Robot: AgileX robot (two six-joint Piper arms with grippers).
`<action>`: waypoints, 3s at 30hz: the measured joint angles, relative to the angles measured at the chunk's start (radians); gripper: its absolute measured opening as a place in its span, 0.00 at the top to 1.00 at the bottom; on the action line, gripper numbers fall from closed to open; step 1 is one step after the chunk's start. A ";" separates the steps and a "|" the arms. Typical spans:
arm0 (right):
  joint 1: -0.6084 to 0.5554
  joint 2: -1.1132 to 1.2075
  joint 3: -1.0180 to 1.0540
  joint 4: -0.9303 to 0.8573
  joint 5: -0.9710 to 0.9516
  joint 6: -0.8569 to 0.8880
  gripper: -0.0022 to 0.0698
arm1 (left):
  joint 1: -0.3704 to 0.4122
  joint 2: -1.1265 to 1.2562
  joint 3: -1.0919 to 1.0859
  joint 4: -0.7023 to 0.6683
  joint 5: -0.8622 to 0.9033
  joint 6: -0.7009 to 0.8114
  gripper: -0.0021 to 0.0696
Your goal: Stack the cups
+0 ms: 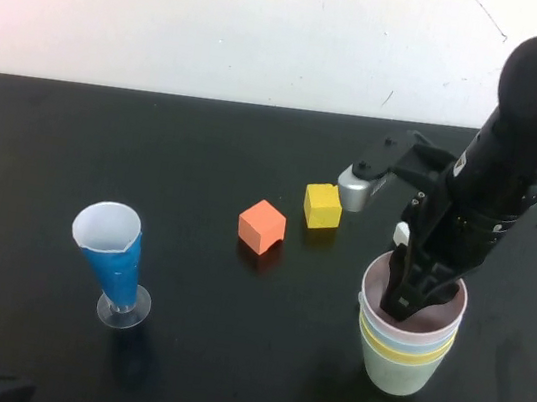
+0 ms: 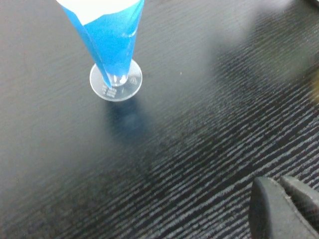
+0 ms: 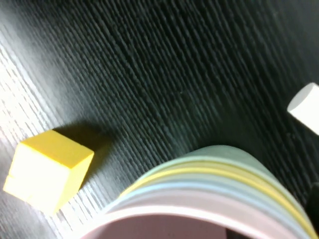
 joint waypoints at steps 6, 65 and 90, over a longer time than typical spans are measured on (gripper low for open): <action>-0.002 -0.003 -0.015 0.002 -0.002 -0.002 0.63 | 0.000 0.000 0.000 0.003 0.015 -0.018 0.97; -0.021 -0.503 -0.070 -0.088 -0.010 0.100 0.33 | 0.000 -0.086 0.062 0.080 -0.120 -0.096 0.97; -0.021 -1.420 1.068 0.142 -0.863 -0.142 0.95 | 0.000 -0.379 0.444 0.257 -0.562 -0.202 0.97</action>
